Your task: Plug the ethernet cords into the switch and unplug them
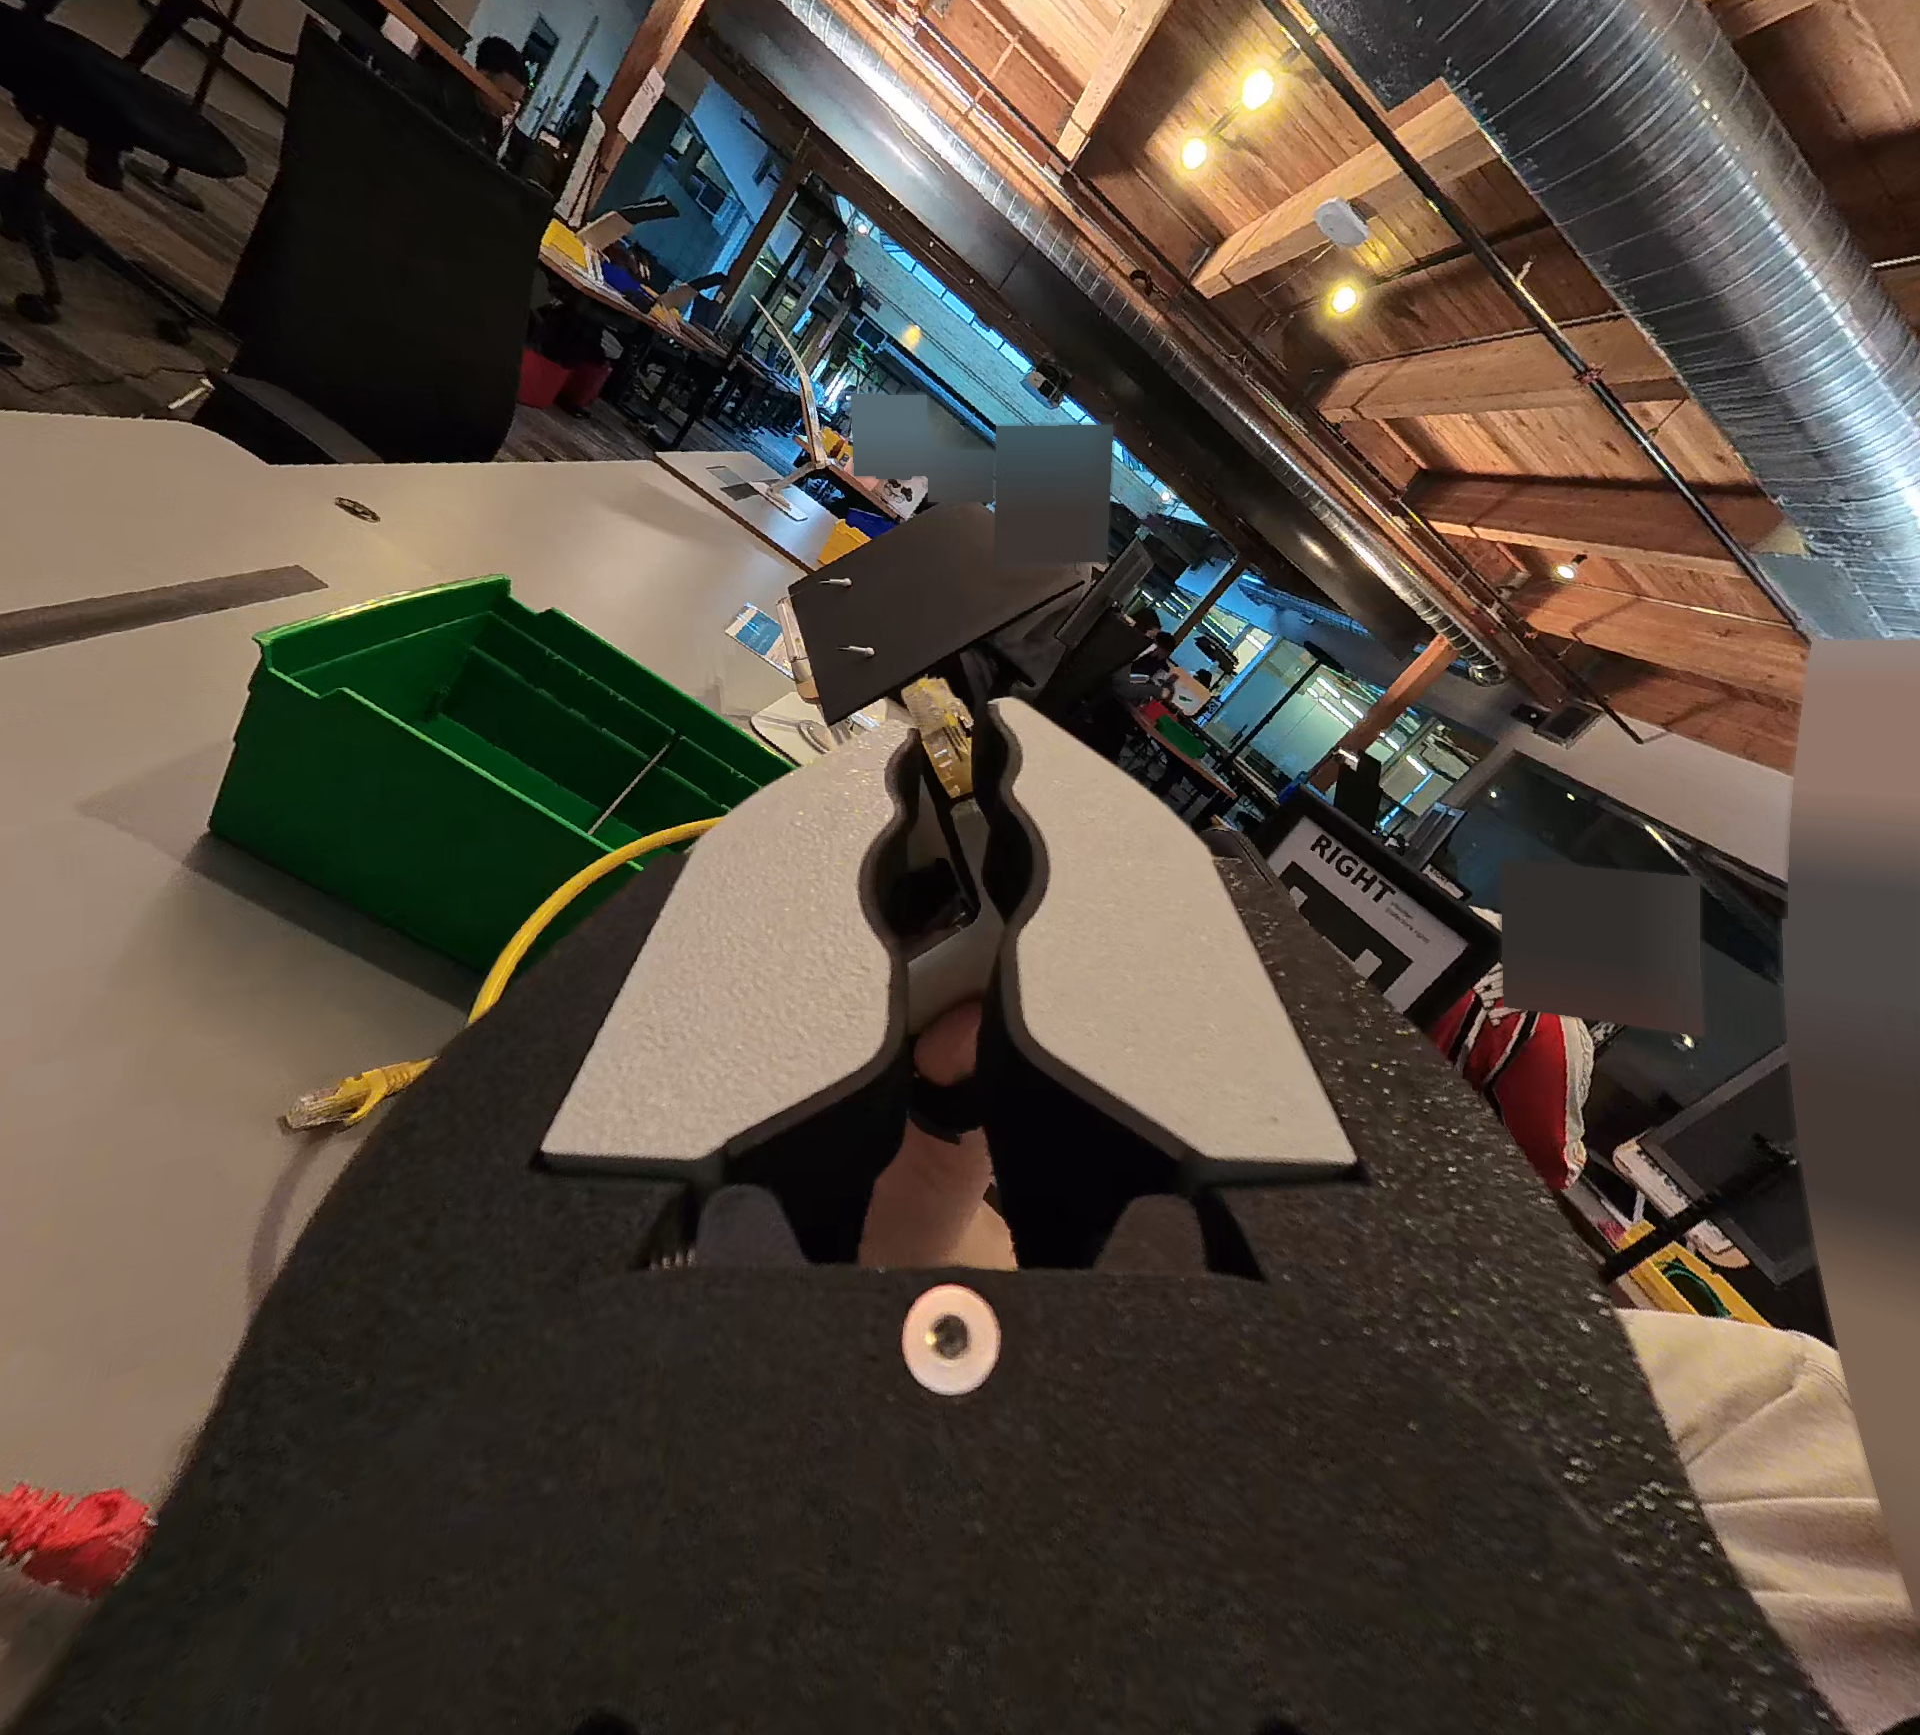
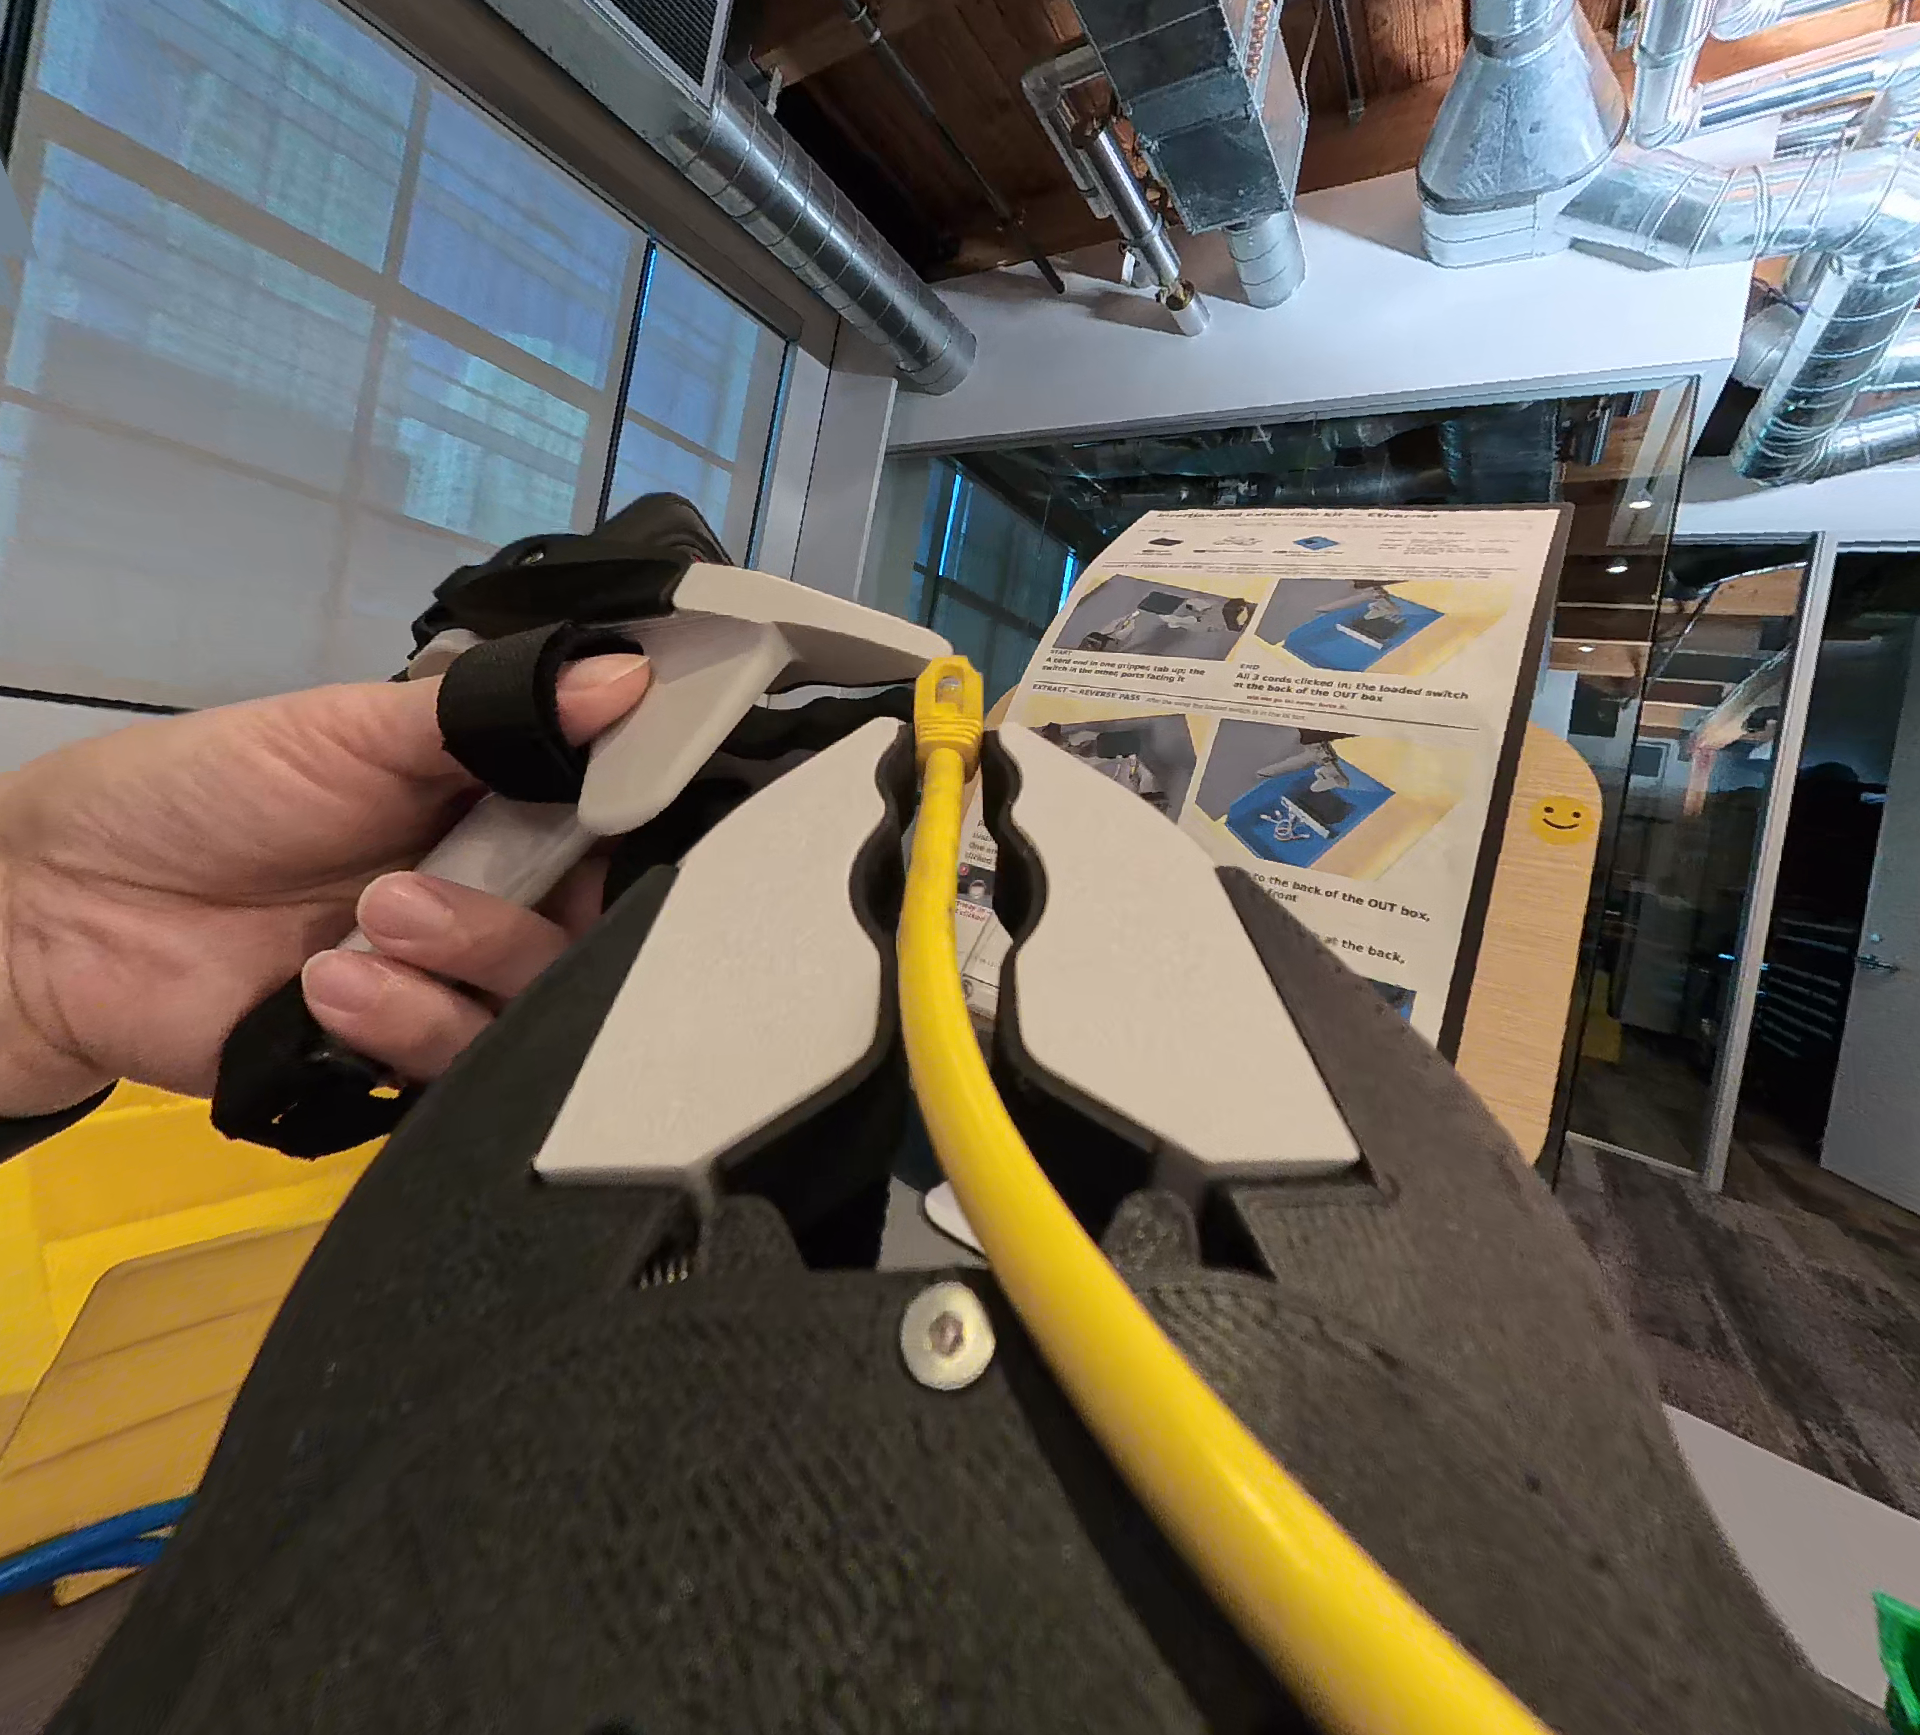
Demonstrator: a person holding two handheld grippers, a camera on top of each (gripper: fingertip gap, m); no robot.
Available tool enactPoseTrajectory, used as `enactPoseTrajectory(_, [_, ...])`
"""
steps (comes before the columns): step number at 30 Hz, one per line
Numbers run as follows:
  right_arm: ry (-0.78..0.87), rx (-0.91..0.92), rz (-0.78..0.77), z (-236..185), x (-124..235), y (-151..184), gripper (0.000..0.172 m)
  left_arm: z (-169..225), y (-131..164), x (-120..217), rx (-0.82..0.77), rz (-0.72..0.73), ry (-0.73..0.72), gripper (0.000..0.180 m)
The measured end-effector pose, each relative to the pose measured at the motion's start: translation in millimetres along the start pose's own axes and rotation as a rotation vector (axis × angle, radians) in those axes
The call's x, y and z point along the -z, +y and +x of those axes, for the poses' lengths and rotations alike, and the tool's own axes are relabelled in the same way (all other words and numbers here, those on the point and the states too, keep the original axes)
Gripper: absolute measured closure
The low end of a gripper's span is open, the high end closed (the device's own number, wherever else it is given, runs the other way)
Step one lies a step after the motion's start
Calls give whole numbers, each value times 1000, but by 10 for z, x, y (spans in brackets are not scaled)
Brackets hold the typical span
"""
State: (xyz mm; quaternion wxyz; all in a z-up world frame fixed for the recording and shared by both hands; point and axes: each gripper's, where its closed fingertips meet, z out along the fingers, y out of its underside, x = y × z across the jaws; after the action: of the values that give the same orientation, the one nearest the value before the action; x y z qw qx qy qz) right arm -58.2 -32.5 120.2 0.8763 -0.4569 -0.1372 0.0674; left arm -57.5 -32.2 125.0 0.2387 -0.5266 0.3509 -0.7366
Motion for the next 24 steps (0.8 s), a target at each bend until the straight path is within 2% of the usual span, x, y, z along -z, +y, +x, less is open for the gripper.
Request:
enactPoseTrajectory(5, [-13, -11, -1, 2, 4, -7, 159, 2, 6, -2, -18, -6, 2, 172])
enactPoseTrajectory(8, [-33, -84, 2, 5, 1, -18, 159, 10, 7, -6, -41, -9, -2, 172])
enactPoseTrajectory(12, [-27, -9, -19, 7, 5, -11, 159, -2, 10, -7, -33, -6, 0, 172])
enactPoseTrajectory(17, [-51, -99, -2, 19, 23, -35, 159, 18, 21, -25, -48, -8, 11, 172])
enactPoseTrajectory(24, [-60, -94, -2, -10, 30, -40, 157, 25, 31, -24, -72, -19, 9, 172])
